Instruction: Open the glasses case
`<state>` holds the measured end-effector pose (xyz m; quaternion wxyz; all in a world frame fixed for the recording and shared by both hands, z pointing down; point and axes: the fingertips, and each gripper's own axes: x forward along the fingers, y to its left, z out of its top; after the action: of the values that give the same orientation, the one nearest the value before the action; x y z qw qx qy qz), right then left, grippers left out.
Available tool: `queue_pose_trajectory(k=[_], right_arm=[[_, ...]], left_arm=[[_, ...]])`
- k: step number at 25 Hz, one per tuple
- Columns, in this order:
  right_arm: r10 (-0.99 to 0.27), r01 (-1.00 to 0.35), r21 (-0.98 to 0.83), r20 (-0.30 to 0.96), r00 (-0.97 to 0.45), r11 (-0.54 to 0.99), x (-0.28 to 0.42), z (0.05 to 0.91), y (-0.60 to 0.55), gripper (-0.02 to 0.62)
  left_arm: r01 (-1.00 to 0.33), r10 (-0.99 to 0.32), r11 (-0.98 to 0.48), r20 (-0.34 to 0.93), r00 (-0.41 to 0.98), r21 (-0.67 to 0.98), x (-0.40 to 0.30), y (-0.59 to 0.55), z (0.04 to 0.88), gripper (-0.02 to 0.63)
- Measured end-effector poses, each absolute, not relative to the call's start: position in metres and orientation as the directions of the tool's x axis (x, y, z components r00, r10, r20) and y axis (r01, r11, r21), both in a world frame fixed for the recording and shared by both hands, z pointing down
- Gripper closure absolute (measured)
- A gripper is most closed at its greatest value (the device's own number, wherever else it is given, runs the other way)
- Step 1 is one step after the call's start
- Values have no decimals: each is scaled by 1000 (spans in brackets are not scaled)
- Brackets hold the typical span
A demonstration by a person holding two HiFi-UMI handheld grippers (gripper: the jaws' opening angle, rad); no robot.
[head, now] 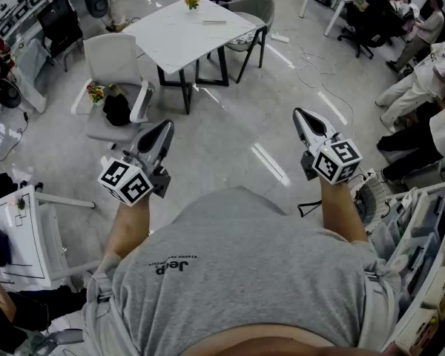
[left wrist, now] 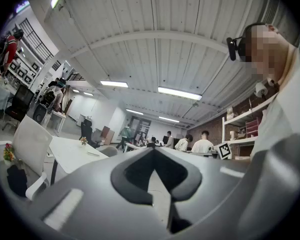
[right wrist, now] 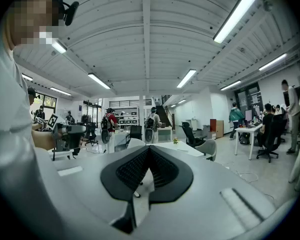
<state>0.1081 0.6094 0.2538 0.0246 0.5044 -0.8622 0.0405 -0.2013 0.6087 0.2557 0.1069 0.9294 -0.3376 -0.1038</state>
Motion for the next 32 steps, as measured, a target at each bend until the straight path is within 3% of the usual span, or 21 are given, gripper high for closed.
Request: queue_pose_trajectory(k=[17,25,26,28,30,32], right_arm=[[-866,-869,-39,77,-495,493,117,255,617,597],[-862,-862,-48,14,-506,505,129,242,624,597],[-852,-851,-58,-2,-523,523,131,240,626,569],[-828,-826,-64,-20,-560,560,133,236,632,337],[-815,-814,-43,-13,-580,579,138,236,634,198],[-804,-804,-26,1,-594,594,145,237,636,153]], left_arm=[[-611,-655,-745,-122,745,267,-194,614,253,557],[-616,-657,-744,-117,744,261,-180,618,250,557],[-616,-658,-743,-117,744,261,-177,619,249,557],[-617,-658,-743,-117,744,258,-168,623,249,557],[-619,-659,-743,-117,743,255,-157,627,249,557],[-622,-663,-739,-114,740,257,-145,630,248,557]])
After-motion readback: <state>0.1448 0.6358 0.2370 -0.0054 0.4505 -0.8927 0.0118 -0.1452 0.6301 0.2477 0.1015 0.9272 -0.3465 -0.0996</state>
